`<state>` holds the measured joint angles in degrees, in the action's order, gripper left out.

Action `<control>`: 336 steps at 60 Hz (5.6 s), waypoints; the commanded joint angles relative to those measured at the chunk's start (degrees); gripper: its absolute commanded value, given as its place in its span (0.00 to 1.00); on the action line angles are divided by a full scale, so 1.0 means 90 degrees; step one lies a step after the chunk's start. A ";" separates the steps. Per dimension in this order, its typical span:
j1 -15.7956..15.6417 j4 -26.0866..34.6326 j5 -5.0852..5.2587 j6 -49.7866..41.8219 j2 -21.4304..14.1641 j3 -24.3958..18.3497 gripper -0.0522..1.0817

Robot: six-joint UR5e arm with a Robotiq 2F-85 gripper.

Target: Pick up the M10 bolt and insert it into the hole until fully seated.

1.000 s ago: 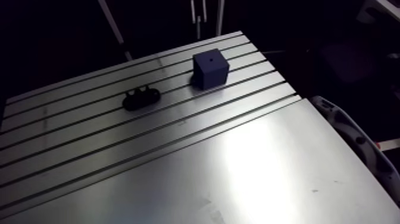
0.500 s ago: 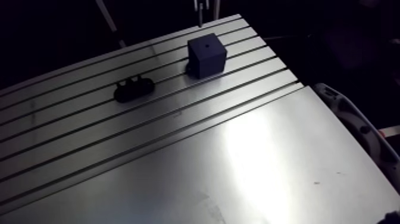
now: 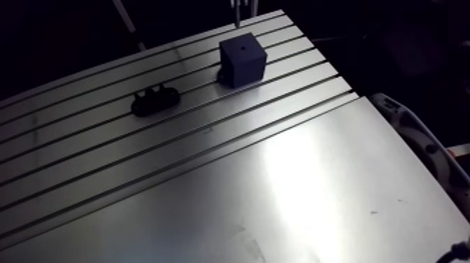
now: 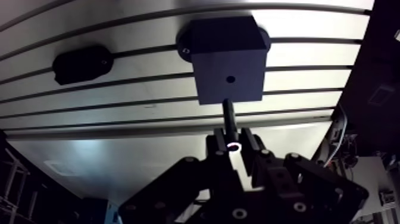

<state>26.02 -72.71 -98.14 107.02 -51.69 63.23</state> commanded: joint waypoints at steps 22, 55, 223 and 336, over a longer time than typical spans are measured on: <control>0.0030 -0.0142 -0.0029 -0.0031 0.0056 0.0171 1.00; 0.0078 -0.0197 -0.0028 -0.0031 0.0056 0.0264 1.00; 0.0118 -0.0275 -0.0047 -0.0001 0.0210 0.0363 0.99; 0.0088 -0.0373 -0.0047 -0.0011 0.0183 0.0430 0.99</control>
<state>26.82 -75.96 -98.57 106.92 -50.08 67.11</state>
